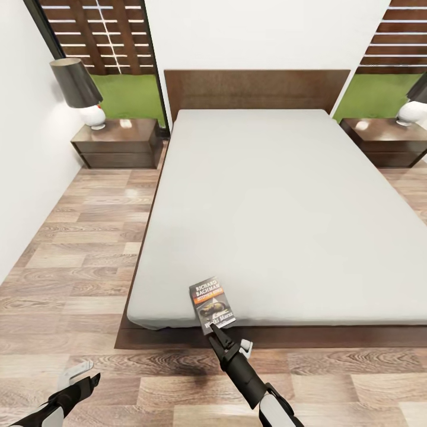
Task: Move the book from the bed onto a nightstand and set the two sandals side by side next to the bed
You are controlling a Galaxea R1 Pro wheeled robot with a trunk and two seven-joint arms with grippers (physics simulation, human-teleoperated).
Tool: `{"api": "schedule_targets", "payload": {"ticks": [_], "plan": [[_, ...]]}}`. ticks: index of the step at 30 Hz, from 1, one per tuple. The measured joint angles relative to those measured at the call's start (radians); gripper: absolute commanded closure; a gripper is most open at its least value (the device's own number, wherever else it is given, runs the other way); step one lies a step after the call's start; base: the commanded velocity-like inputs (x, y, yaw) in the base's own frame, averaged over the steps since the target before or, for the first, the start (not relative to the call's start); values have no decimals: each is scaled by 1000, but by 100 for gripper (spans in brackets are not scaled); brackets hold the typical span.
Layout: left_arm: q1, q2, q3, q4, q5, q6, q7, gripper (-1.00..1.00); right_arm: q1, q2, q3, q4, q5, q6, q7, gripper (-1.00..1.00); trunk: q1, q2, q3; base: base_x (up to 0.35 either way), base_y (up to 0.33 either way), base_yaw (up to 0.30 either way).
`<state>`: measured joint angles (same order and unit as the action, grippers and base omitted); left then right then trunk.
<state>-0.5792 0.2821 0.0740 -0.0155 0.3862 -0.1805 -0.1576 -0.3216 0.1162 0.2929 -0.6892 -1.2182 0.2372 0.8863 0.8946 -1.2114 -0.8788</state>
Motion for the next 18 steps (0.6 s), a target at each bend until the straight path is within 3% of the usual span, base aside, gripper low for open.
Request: {"api": "schedule_targets", "payload": {"ticks": [18], "plan": [[0,0,0,0,0,0,0,-100,0,0,0,0,0,0,0,-100,69,-126,-56,0,0,0]]}}
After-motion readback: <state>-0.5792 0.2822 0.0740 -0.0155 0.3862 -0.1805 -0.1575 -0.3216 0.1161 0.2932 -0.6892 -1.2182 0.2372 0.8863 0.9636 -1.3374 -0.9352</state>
